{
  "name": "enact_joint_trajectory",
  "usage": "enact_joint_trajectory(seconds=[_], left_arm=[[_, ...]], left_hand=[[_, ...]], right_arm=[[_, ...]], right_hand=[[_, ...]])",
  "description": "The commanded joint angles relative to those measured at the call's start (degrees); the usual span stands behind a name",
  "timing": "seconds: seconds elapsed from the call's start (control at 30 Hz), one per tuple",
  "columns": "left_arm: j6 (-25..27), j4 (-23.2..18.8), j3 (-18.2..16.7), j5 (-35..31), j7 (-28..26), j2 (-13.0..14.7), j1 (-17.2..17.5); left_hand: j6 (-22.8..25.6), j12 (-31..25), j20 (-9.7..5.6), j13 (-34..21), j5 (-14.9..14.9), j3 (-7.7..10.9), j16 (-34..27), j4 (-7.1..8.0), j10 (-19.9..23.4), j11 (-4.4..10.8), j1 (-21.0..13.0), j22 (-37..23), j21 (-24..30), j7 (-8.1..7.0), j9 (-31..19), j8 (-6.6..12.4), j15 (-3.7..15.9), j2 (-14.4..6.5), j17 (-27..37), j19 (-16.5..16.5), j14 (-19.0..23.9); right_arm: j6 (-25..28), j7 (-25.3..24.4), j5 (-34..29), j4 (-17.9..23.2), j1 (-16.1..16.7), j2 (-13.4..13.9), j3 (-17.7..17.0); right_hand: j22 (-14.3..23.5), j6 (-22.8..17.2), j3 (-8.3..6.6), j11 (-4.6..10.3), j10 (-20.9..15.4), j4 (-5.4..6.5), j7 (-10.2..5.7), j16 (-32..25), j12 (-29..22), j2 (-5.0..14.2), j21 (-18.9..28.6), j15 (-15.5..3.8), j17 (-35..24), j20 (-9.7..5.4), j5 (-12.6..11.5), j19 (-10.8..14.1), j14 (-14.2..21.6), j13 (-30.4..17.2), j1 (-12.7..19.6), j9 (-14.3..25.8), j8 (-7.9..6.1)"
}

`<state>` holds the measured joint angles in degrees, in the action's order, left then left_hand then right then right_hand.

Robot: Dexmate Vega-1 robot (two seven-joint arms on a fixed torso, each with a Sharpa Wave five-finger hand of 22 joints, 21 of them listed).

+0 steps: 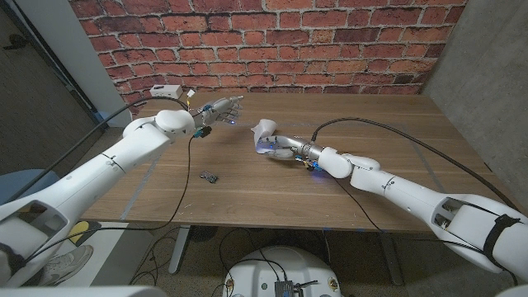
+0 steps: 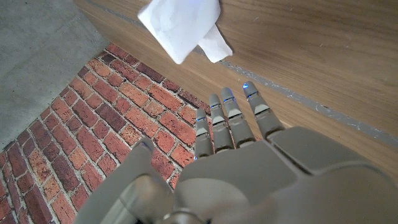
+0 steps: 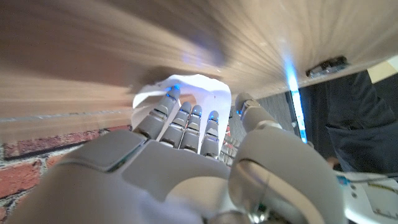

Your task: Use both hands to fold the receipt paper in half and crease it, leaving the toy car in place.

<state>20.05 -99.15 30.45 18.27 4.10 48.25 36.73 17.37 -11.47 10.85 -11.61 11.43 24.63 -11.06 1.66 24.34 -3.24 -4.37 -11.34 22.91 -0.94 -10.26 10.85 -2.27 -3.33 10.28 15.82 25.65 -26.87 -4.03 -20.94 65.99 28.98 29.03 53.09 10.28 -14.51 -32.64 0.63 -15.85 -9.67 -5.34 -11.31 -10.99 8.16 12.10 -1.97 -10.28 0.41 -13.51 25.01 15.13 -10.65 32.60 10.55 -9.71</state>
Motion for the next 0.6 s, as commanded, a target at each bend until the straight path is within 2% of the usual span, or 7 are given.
enact_joint_trajectory(seconds=[0.03,0.27,0.37,0.47,0.5,0.57,0.6], left_arm=[[-1.69,-4.51,-5.56,-1.59,-13.68,0.82,8.92],[-5.83,-6.08,-11.20,0.22,-21.41,0.34,17.32],[-7.07,-6.38,-12.58,0.19,-23.76,0.05,19.60],[-3.37,-8.32,-12.71,-1.38,-27.15,0.27,20.80],[-1.01,-9.21,-12.41,-2.25,-28.44,0.41,20.88],[4.37,-11.02,-11.68,-3.23,-29.41,1.09,20.55],[7.04,-11.82,-11.02,-3.89,-29.48,1.60,20.11]], left_hand=[[1.23,-0.62,-0.08,-0.16,-0.06,0.50,-0.80,0.25,1.23,0.30,0.52,-0.18,0.39,0.36,-0.27,0.63,-0.03,-0.32,0.26,1.16,1.53],[1.87,-1.02,0.12,-0.20,-0.08,0.74,-1.42,0.35,2.21,0.39,0.50,-0.22,0.55,0.59,-0.29,0.74,-0.08,-0.66,0.30,1.78,3.54],[2.48,-1.35,0.12,-0.23,-0.12,0.87,-1.70,0.39,3.09,0.06,0.49,-0.25,0.65,0.73,-0.31,0.88,0.01,-0.79,0.33,2.17,4.62],[3.86,-1.75,-0.04,-0.29,-0.22,1.16,-2.22,0.41,4.38,-0.18,0.42,-0.31,1.19,1.37,-0.34,1.15,0.28,-0.97,0.37,3.78,6.82],[5.25,-2.19,-0.22,-0.37,-0.28,1.39,-2.31,0.41,5.67,-0.46,0.33,-0.35,1.35,2.16,-0.38,1.51,0.39,-1.13,0.38,4.27,7.60],[10.60,-2.84,-0.50,-0.65,-0.50,2.29,-2.23,0.12,7.70,-0.15,-0.29,-0.44,1.49,3.03,-0.50,2.97,0.55,-1.73,0.39,4.85,8.75],[13.19,-2.74,-0.36,-0.76,-0.61,3.62,-1.77,-0.59,7.69,-0.28,-1.62,-0.47,1.39,2.95,-0.53,3.56,0.64,-2.87,0.33,4.67,8.34]], right_arm=[[-7.18,-4.55,2.77,3.82,4.44,0.52,-5.43],[-9.46,-13.07,-2.02,4.71,7.27,-0.14,-7.82],[-9.48,-12.67,-2.21,5.02,7.51,-0.07,-8.01],[-10.13,-12.93,-2.62,4.76,7.58,-0.14,-8.17],[-10.17,-13.37,-3.12,4.87,7.70,-0.12,-8.26],[-10.15,-13.24,-3.30,5.14,7.86,0.02,-8.38],[-9.97,-13.10,-3.31,5.34,7.99,0.07,-8.45]], right_hand=[[-0.13,2.24,0.72,1.02,2.44,-0.16,-0.78,0.06,0.69,-0.35,-0.40,-1.39,-0.41,0.28,0.74,-0.67,-0.26,-0.16,1.77,0.12,-0.20],[-0.12,2.45,1.03,1.76,3.26,-0.33,-2.71,0.58,0.47,-0.09,-1.26,-1.87,-0.45,0.81,1.14,-3.37,-2.23,-0.17,3.71,0.11,-0.78],[-0.14,1.11,0.73,2.50,3.13,-0.50,-3.25,0.65,0.25,0.53,-1.46,-2.32,-0.41,0.81,1.26,-4.75,-3.16,-0.15,5.45,0.10,-1.41],[-0.14,0.30,0.69,2.36,2.54,-0.42,-2.44,0.35,-0.01,0.85,-1.13,-2.91,-0.42,0.73,1.41,-4.39,-2.89,-0.14,6.45,0.10,-1.68],[-0.14,0.08,0.73,2.35,2.37,-0.38,-2.29,0.27,-0.07,0.87,-0.97,-2.96,-0.42,0.62,1.46,-4.09,-2.76,-0.14,6.66,0.10,-1.74],[-0.14,-0.59,0.87,2.19,1.97,-0.28,-2.01,0.07,-0.21,0.90,-0.72,-3.09,-0.44,0.50,1.60,-3.58,-2.46,-0.14,7.06,0.10,-1.93],[-0.13,-0.89,0.95,2.24,1.82,-0.24,-1.79,-0.01,-0.25,0.91,-0.59,-3.10,-0.45,0.48,1.66,-3.29,-2.35,-0.14,7.24,0.10,-2.01]])
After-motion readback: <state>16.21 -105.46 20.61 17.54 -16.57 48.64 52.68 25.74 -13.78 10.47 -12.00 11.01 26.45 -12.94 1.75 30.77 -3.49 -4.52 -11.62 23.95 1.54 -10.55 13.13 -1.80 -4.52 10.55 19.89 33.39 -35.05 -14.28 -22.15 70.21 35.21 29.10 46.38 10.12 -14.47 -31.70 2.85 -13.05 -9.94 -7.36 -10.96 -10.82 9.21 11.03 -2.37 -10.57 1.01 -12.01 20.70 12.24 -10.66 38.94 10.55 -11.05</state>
